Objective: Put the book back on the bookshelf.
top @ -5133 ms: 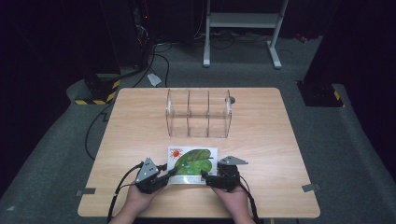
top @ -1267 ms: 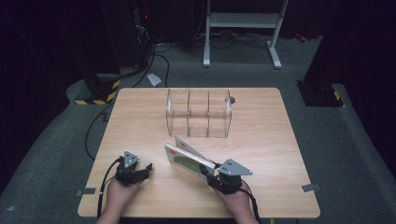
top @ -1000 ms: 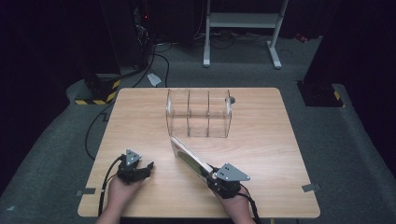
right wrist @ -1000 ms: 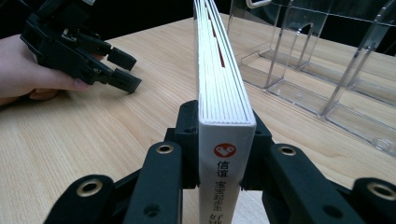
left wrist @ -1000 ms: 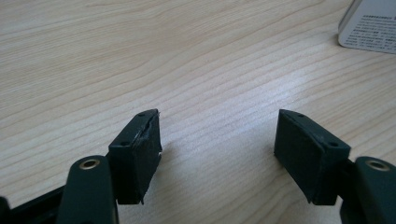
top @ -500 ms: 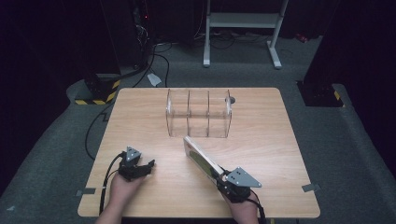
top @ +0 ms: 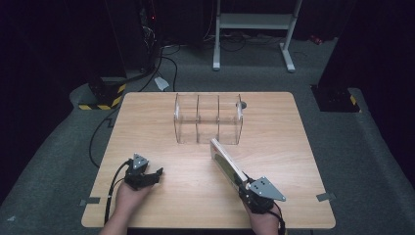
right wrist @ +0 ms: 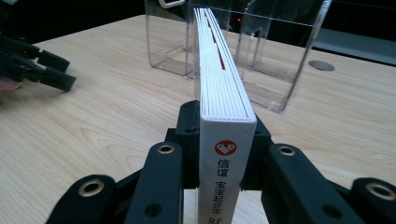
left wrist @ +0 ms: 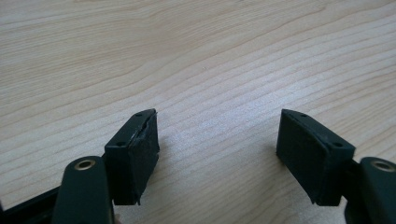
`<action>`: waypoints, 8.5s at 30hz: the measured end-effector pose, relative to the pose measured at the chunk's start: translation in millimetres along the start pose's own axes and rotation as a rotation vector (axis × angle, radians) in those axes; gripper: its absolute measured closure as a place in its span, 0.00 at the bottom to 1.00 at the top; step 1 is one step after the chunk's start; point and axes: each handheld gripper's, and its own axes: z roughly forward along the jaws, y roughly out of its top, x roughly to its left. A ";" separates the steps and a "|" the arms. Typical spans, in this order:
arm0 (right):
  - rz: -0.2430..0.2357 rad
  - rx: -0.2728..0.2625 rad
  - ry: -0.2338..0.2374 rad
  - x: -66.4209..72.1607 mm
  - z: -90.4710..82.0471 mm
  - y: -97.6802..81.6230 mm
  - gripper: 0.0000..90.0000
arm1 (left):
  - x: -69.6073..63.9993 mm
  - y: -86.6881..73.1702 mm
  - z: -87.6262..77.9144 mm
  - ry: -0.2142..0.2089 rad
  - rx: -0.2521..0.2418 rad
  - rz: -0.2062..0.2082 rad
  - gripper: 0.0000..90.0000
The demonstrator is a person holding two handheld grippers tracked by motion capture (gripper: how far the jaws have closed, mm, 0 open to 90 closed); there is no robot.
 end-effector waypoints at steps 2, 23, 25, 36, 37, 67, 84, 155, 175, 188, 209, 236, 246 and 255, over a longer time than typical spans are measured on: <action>0.019 0.003 -0.009 -2.9 -1.3 -0.3 0.83 | 0.0 -0.1 -0.1 -0.001 0.000 0.003 0.33; 0.103 0.014 -0.120 -24.1 -8.8 -6.8 0.82 | -0.5 0.1 0.2 -0.007 0.001 0.005 0.33; 0.095 0.019 -0.121 -23.2 -7.5 -6.2 0.81 | -0.5 0.1 0.1 -0.007 0.001 0.005 0.33; 0.112 0.032 -0.152 -20.2 0.6 -0.2 0.73 | -0.7 -0.3 -0.3 -0.009 0.001 0.004 0.33; 0.114 0.036 -0.150 -20.4 1.7 0.3 0.72 | -0.7 -0.2 -0.2 -0.009 0.001 0.005 0.33; 0.133 0.064 -0.150 -25.4 7.4 3.9 0.83 | -0.5 -0.2 -0.3 -0.009 0.002 0.008 0.33; 0.119 0.021 -0.200 -24.0 15.3 33.9 0.84 | -1.5 -0.8 -0.5 -0.011 -0.004 0.002 0.33; 0.169 0.045 -0.364 -41.1 140.7 67.9 0.81 | -1.8 -2.3 -2.3 -0.021 -0.003 0.008 0.33; 0.211 0.042 -0.281 -38.9 113.8 57.4 0.71 | -1.8 -2.5 -2.7 -0.022 -0.001 0.010 0.33; 0.214 0.035 -0.238 -37.2 91.9 50.9 0.76 | -1.8 -2.5 -2.7 -0.021 -0.002 0.012 0.33; 0.257 0.022 -0.210 -37.3 89.3 47.8 0.81 | -1.9 -2.6 -2.7 -0.020 -0.003 0.012 0.33; 0.259 0.026 -0.224 -36.2 104.0 54.6 0.80 | -1.8 -2.5 -2.7 -0.020 -0.002 0.012 0.33; 0.255 0.025 -0.231 -37.8 108.2 56.0 0.80 | -1.8 -2.5 -2.7 -0.020 -0.002 0.012 0.33; 0.253 0.028 -0.237 -37.0 110.0 57.2 0.80 | -1.8 -2.5 -2.7 -0.021 -0.002 0.011 0.33</action>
